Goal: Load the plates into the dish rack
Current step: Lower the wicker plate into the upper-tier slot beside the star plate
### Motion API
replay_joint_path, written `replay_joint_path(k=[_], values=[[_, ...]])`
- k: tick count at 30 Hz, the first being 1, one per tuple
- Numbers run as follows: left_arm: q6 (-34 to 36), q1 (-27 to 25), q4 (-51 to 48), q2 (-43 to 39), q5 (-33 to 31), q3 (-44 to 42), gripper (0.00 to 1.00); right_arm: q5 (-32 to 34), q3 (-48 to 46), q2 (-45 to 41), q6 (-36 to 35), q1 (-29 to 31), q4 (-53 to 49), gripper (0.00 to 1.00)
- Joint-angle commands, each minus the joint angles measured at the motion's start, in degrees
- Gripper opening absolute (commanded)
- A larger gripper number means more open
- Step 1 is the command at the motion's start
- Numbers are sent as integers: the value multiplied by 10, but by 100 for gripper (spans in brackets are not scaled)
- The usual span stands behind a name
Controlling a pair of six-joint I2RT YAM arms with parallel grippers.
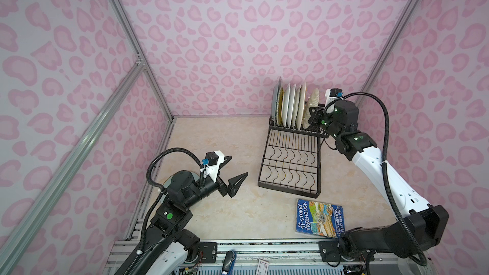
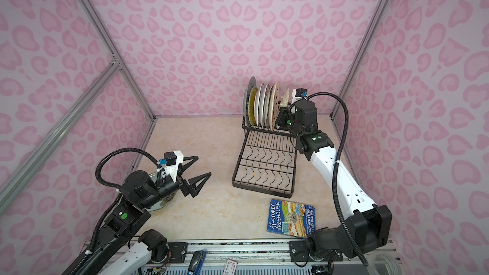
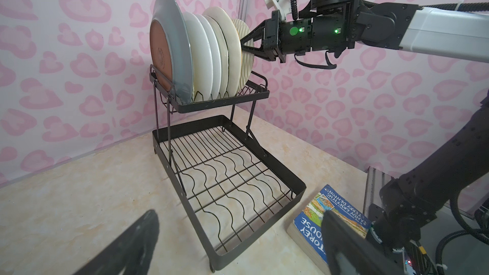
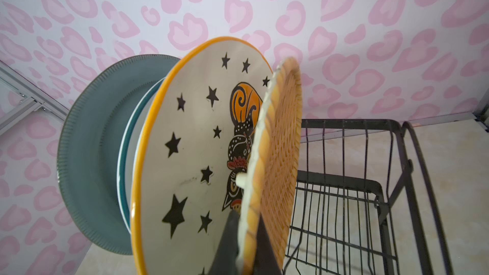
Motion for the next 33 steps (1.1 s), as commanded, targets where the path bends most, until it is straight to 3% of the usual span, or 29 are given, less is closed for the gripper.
replay_joint_path(k=[1, 24, 33], values=[[0, 2, 10, 1, 4, 10, 97, 11, 3, 7, -11, 0, 8, 0], [-1, 7, 6, 4, 6, 13, 97, 11, -4, 22, -8, 1, -4, 1], [-2, 11, 3, 4, 7, 14, 97, 6, 2, 24, -10, 1, -10, 15]])
